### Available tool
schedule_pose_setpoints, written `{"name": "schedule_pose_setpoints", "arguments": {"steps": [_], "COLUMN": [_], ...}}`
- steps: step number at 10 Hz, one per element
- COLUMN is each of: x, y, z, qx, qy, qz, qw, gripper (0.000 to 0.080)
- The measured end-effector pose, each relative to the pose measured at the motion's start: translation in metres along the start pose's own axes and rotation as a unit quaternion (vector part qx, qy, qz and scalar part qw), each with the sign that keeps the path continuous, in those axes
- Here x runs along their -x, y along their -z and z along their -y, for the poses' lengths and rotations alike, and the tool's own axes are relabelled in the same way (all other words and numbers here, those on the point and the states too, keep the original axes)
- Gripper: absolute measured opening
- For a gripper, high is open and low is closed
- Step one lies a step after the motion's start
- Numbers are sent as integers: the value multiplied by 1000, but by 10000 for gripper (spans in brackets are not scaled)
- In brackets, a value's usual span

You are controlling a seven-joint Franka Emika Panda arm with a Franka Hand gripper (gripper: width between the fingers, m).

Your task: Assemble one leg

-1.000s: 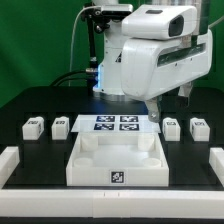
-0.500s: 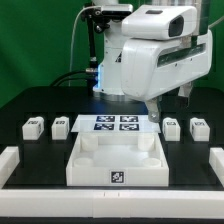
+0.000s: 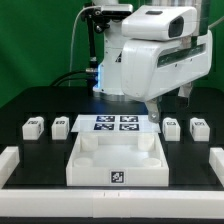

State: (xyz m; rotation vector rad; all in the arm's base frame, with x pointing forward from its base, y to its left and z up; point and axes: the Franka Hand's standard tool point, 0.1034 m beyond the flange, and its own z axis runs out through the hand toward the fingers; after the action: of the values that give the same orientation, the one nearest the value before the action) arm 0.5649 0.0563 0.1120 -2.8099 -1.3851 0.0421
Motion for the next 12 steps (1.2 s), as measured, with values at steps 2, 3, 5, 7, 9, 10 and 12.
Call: {"name": "schedule_pose_setpoints", "arguments": {"steps": [2,3,5,7,9,10,12], "x": [2,22,76,120,138,140,142], "y": [-1,-10,-33,-65,-94,-103,-110], "z": [1,15,44,54,53,53,51], "qx": [1,1,3,-2,-20,-28,-25], "qy": [18,47,184,290,350,347,344], "qz": [-1,-1,-3,-6,-8,-9,-11], "qw": [1000,999,983,957,937,937,938], "gripper": [650,650,650,650,650,650,650]}}
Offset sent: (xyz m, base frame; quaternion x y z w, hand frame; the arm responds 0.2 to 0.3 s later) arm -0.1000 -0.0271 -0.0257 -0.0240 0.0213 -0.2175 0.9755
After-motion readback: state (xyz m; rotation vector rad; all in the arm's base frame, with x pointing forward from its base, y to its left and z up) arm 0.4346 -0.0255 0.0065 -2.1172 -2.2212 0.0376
